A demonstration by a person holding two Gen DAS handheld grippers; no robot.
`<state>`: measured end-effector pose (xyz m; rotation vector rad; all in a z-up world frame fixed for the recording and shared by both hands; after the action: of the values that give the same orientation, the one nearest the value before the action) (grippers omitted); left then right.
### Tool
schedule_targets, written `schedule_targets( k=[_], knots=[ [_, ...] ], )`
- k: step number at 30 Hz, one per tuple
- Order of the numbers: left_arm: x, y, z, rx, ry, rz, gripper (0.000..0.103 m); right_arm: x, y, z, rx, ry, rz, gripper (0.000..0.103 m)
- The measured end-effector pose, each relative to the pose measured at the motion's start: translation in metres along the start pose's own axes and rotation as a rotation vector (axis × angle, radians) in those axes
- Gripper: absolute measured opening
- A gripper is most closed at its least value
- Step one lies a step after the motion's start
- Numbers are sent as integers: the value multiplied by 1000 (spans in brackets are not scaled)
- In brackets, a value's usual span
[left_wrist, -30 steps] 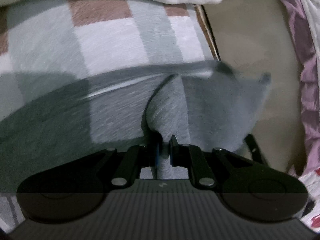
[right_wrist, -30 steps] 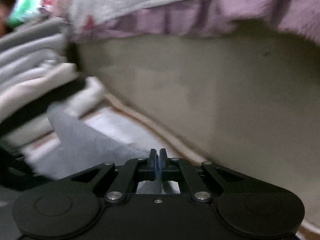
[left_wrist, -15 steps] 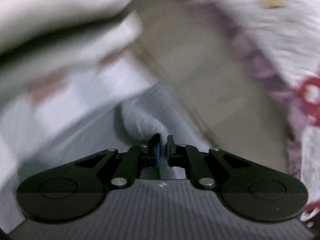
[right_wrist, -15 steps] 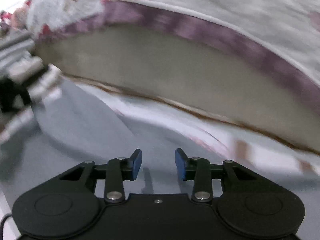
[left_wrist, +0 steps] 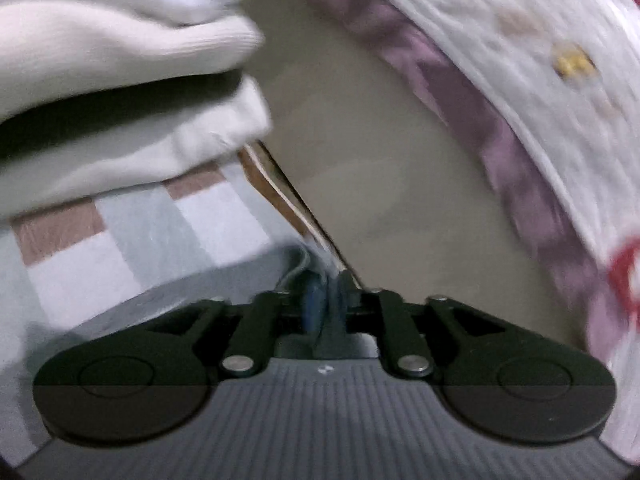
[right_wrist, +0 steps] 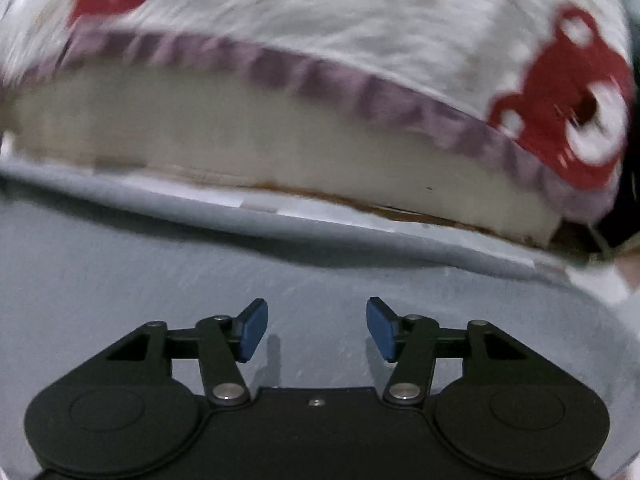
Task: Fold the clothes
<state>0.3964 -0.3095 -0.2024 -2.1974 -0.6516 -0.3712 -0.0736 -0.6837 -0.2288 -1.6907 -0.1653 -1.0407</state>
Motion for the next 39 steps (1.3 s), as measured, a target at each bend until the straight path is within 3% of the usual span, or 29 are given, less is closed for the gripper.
schedule_targets(
  k=[1, 2, 5, 8, 10, 11, 12, 15, 17, 18, 20, 24, 30, 34, 36, 39],
  knots=[
    [3, 4, 3, 10, -25, -22, 50, -3, 9, -8, 7, 33, 23, 62],
    [2, 7, 2, 24, -5, -27, 50, -5, 17, -16, 14, 65, 45, 62],
    [-20, 10, -27, 72, 241, 36, 51, -19, 36, -33, 35, 154, 92, 62],
    [-55, 15, -63, 17, 431, 106, 60, -22, 43, -34, 29, 166, 105, 65],
    [-82, 27, -77, 7, 544, 200, 61, -22, 47, -33, 20, 156, 113, 66],
    [-95, 34, -79, 35, 605, 234, 60, -22, 47, -35, 7, 142, 117, 65],
    [-101, 40, -76, 111, 674, 218, 60, -22, 46, -39, -10, 130, 121, 65],
    [-90, 50, -52, 397, 807, 123, 60, -20, 36, -59, -93, 158, 114, 63],
    [-70, 44, -27, 519, 715, 124, 60, -22, 26, -80, -170, 232, 117, 64],
    [-62, 37, -16, 540, 646, 137, 60, -23, 17, -88, -232, 265, 136, 65],
    [-57, 18, -1, 521, 539, 180, 60, -22, -13, -93, -259, 313, 133, 65],
    [-89, -17, 17, 509, 464, 337, 62, -27, -56, -97, -80, 492, 96, 68],
    [-147, -86, 31, 384, 350, 531, 67, -99, -92, -95, 116, 793, 187, 69],
    [-152, -124, 45, 298, 174, 545, 72, -136, -97, -81, 295, 1007, 236, 69],
    [-153, -137, 54, 274, 94, 542, 72, -142, -84, -68, 377, 1057, 286, 69],
    [-160, -150, 65, 266, 48, 550, 72, -150, -68, -48, 401, 1103, 336, 69]
  ],
)
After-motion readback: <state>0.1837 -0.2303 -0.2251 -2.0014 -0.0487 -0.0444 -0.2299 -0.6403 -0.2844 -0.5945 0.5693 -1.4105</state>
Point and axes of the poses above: each gripper's, at about its wrist camera, not at the fingertips, and y roughly the way its jaws point, z to its left, x to its top, the point moved 9 cm from there along y, roughly the way its jaws point, and after that the axes turned 7 degrees about z, right-handed, at the moved point
